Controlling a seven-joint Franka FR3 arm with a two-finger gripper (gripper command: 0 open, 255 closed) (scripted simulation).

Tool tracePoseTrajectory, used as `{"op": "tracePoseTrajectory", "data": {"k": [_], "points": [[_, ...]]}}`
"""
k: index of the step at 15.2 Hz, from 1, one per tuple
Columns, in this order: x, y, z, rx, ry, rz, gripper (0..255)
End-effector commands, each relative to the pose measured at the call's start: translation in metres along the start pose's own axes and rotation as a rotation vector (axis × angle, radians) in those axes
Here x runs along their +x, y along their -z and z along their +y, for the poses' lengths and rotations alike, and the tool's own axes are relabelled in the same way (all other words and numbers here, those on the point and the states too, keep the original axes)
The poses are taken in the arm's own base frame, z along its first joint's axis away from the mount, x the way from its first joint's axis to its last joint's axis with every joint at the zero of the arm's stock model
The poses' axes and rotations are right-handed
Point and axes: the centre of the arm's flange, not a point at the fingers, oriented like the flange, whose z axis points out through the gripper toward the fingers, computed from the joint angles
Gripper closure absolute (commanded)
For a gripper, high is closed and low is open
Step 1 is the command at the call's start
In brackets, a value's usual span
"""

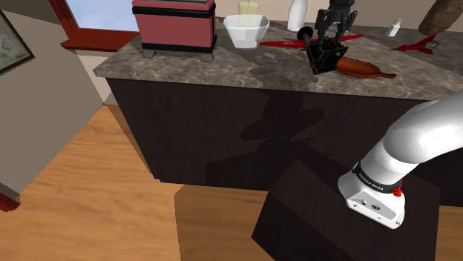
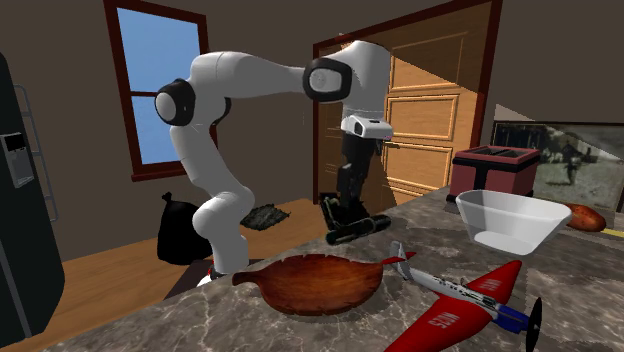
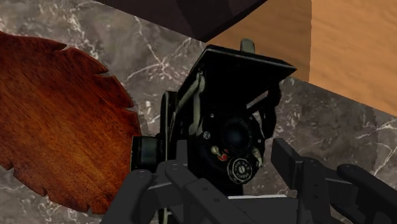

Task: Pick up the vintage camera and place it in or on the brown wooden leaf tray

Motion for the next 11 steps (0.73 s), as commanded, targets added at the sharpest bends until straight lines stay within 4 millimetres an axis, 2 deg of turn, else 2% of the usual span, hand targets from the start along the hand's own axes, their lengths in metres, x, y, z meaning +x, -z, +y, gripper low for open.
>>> {"op": "tracePoseTrajectory", "data": {"k": [1, 11], "points": [[-0.002, 0.011, -0.001, 0.0, 0.0, 0.001, 255], [-0.008, 0.063, -0.004, 0.0, 0.0, 0.001, 255]]}}
